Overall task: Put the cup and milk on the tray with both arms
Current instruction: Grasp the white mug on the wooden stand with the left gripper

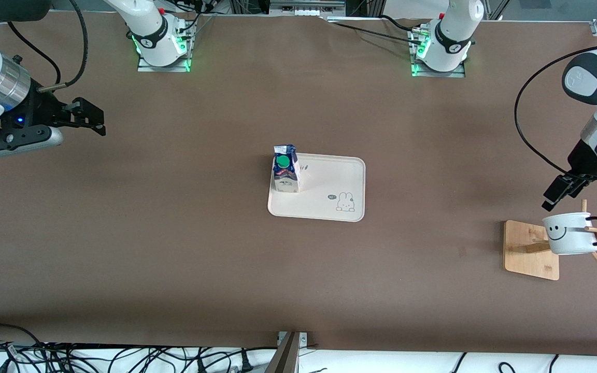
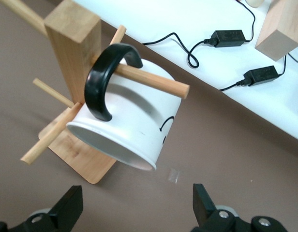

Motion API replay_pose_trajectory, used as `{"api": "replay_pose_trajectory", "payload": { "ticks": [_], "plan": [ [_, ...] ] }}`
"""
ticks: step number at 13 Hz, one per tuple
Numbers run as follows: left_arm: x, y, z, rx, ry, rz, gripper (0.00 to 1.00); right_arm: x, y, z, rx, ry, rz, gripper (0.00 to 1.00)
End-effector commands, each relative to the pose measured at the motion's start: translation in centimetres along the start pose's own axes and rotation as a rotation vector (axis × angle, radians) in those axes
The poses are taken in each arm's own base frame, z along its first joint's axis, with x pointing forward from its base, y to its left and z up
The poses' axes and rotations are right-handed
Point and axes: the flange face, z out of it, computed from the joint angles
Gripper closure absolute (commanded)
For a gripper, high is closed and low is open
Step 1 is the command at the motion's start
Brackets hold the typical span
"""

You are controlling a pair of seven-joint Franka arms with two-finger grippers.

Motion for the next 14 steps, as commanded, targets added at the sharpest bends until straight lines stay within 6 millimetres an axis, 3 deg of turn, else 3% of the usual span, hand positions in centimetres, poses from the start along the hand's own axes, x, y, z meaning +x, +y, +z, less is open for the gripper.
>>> {"api": "replay_pose_trajectory", "payload": {
  "ticks": [1, 3, 6, 10, 11, 12, 14],
  "plan": [
    [0.5, -0.4, 2.3, -0.065, 0.04, -0.04, 0.0, 0.9, 0.4, 0.0, -0.028, 0.033, 0.004, 0.0],
    [0.6, -0.7, 3.2, -0.098, 0.058, -0.043, 0.0, 1.3, 0.3, 0.4, -0.022, 0.045, 0.018, 0.0],
    [2.4, 1.0, 3.9, -0.125, 0.079, -0.019, 0.0, 1.4, -0.8, 0.3, -0.028, 0.05, -0.007, 0.0],
    [2.9, 1.1, 3.9, -0.126, 0.085, -0.014, 0.0, 1.4, -2.1, 0.0, -0.027, 0.055, -0.028, 0.0],
    [2.9, 1.0, 4.0, -0.126, 0.084, -0.018, 0.06, 1.4, -2.0, 0.0, -0.029, 0.055, -0.03, 0.0],
    [2.9, 0.9, 4.0, -0.127, 0.085, -0.025, 0.29, 1.4, -2.0, 0.0, -0.028, 0.055, -0.03, 0.0],
    [3.0, 0.7, 3.7, -0.127, 0.086, -0.028, 0.64, 1.4, -2.0, 0.0, -0.028, 0.055, -0.03, 0.0]
  ]
}}
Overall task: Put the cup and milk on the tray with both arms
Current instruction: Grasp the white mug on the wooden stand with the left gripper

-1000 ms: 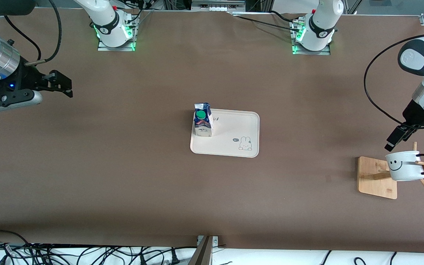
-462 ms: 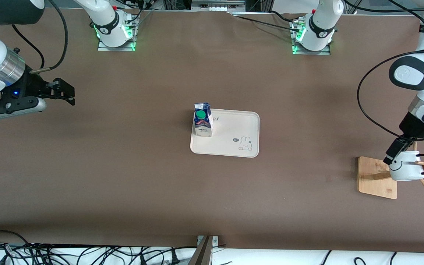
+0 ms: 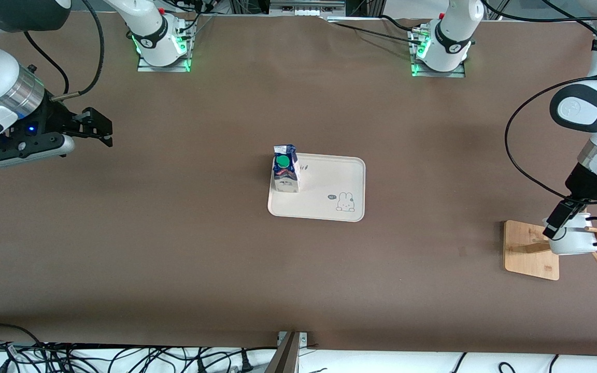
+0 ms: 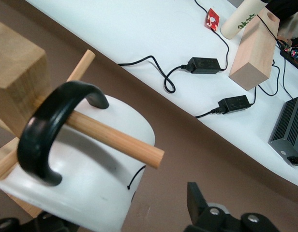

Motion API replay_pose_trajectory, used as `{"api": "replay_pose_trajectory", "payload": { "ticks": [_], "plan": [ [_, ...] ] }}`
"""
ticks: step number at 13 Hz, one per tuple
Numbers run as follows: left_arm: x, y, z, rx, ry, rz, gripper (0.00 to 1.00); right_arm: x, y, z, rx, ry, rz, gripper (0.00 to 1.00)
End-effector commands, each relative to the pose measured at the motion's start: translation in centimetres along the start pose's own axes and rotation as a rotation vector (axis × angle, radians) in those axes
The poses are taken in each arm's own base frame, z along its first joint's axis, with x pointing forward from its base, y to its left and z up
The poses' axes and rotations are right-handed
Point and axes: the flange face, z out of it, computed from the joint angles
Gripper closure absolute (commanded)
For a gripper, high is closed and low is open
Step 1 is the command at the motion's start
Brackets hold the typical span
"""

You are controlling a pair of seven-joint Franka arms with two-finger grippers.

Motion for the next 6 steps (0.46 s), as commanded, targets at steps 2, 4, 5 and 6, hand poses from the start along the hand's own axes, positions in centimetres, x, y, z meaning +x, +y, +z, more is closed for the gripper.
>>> {"api": "replay_pose_trajectory", "payload": {
  "ticks": [2, 4, 5, 6],
  "plan": [
    [0.66, 0.06, -0.43, -0.017, 0.01, 0.004, 0.72, -0.03, -0.18, -0.61, -0.012, 0.01, 0.006, 0.0],
    [0.57, 0.52, -0.72, -0.023, 0.009, 0.002, 0.87, -0.02, -0.17, -0.69, -0.012, 0.011, 0.007, 0.0],
    [0.55, 0.51, -0.76, -0.024, 0.009, -0.004, 0.9, -0.02, -0.19, -0.69, -0.01, 0.011, 0.008, 0.0],
    [0.44, 0.66, -0.77, -0.025, 0.008, -0.002, 0.95, -0.03, -0.19, -0.61, -0.01, 0.01, 0.008, 0.0]
  ]
}}
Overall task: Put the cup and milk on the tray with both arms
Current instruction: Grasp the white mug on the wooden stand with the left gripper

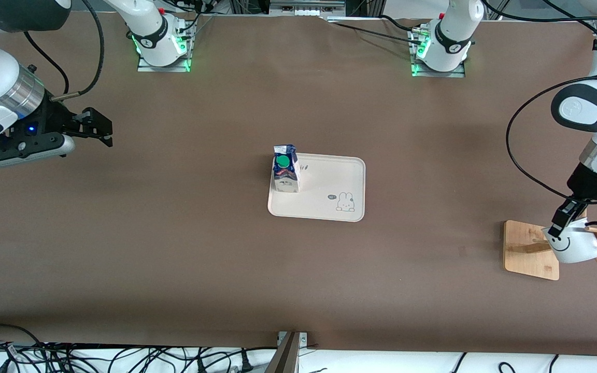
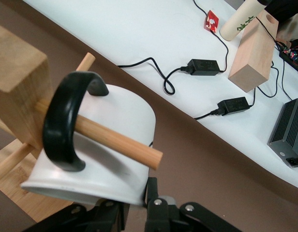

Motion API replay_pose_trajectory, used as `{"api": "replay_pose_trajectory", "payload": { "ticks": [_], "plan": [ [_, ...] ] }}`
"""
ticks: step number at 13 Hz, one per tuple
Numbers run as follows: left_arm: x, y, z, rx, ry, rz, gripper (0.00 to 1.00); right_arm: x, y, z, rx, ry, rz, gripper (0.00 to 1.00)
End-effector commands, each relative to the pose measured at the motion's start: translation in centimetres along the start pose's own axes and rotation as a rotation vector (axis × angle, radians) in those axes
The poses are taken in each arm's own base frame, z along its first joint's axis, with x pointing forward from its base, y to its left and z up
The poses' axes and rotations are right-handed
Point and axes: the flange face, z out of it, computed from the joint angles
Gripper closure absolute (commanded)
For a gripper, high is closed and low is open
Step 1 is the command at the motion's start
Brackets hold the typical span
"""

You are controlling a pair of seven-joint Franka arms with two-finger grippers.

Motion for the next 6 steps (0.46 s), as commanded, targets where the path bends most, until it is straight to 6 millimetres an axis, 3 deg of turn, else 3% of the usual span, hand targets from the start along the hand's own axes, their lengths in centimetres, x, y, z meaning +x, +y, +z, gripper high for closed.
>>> {"api": "replay_pose_trajectory", "payload": {
  "ticks": [1, 6],
  "plan": [
    [0.33, 0.47, -0.69, -0.022, 0.005, -0.005, 1.0, -0.03, -0.19, -0.61, -0.01, 0.01, 0.008, 0.0],
    [0.18, 1.23, -1.22, -0.029, -0.038, 0.016, 1.0, -0.03, -0.03, -0.68, -0.009, 0.011, 0.013, 0.0]
  ]
}}
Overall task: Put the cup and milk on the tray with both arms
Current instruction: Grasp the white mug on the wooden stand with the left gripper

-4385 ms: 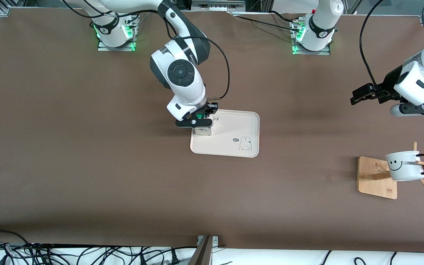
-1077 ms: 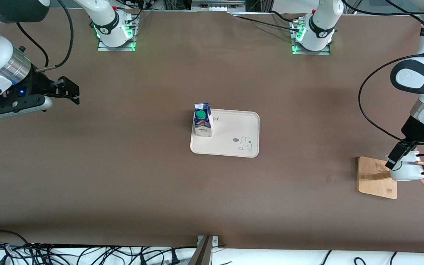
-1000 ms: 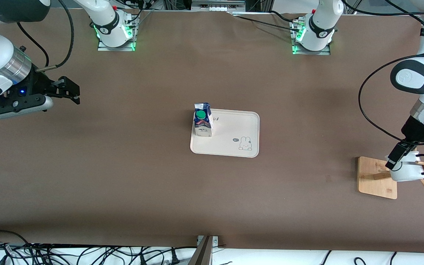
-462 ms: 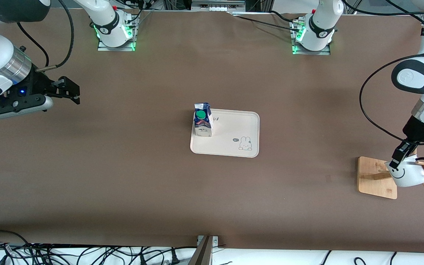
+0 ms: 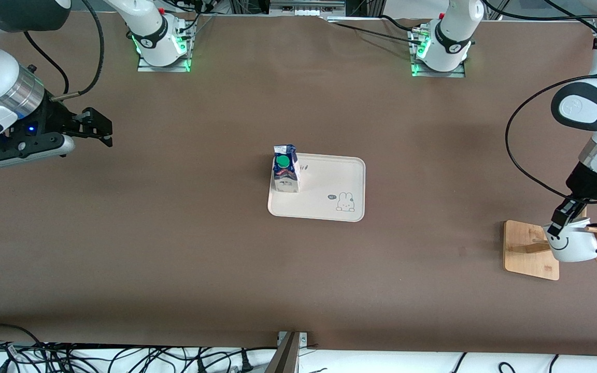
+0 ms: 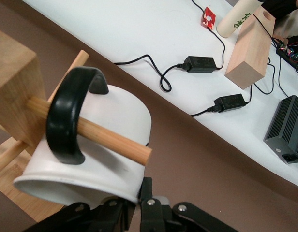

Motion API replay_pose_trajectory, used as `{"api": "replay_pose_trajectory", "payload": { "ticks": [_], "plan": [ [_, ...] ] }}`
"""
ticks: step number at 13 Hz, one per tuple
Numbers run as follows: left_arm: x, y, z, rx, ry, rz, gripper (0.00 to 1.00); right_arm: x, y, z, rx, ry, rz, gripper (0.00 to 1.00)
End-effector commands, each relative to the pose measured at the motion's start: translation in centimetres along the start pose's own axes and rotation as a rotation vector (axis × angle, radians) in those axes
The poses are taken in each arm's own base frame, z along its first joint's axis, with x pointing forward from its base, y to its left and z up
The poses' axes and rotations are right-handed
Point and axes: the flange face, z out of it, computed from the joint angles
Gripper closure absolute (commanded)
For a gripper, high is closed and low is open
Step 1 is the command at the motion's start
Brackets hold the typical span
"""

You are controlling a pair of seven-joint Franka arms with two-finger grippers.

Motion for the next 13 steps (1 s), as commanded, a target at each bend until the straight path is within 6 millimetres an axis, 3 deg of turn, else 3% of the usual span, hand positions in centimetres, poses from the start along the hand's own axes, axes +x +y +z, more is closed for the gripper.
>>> {"api": "replay_pose_trajectory", "payload": {
  "ticks": [1, 7, 11, 13],
  "plan": [
    [0.1, 1.2, -1.2, -0.028, -0.034, 0.022, 1.0, 0.0, 0.0, -0.6, -0.009, 0.01, 0.012, 0.0],
    [0.8, 6.0, -3.6, 0.027, -0.119, 0.281, 1.0, 0.0, 0.0, -0.6, -0.009, 0.01, 0.012, 0.0],
    [-0.6, 11.6, -5.2, 0.036, -0.282, 0.424, 1.0, 0.0, 0.1, -0.5, -0.009, 0.008, 0.015, 0.0],
    [-1.1, 14.0, -6.9, 0.036, -0.407, 0.455, 1.0, 0.0, 0.1, -0.5, -0.009, 0.008, 0.015, 0.0]
  ]
}}
